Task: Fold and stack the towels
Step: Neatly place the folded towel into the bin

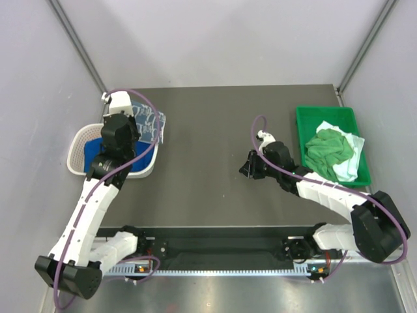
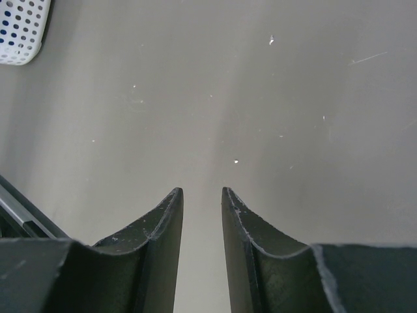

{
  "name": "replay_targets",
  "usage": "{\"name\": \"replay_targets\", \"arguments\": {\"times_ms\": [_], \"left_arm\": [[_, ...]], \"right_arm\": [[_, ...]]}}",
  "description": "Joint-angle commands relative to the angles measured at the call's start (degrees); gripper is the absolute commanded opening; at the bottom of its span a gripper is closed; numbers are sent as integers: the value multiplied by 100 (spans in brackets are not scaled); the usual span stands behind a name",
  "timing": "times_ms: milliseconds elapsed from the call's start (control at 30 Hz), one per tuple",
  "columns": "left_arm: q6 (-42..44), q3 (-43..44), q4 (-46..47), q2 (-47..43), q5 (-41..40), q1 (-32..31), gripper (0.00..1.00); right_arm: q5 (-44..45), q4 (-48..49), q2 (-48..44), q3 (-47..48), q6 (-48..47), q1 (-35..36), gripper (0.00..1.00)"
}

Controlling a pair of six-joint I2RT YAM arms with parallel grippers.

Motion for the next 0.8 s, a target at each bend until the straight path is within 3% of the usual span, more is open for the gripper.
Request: {"name": "replay_targets", "arguments": {"times_ms": [0,233,567,767], "left_arm": [[-10,295,-308,-145,384,35,0],[-186,673,-818,-198,639,35,0],[-221,902,-1275,-58,-142,114,0],[-317,472,-1250,83,-240,535,0]], "right_arm": [[23,86,-145,288,-30,32,31],[75,33,-198,341,-39,85,31],[137,15,-163,385,-21,172,30],[146,42,-58,411,-21,252,31]]}}
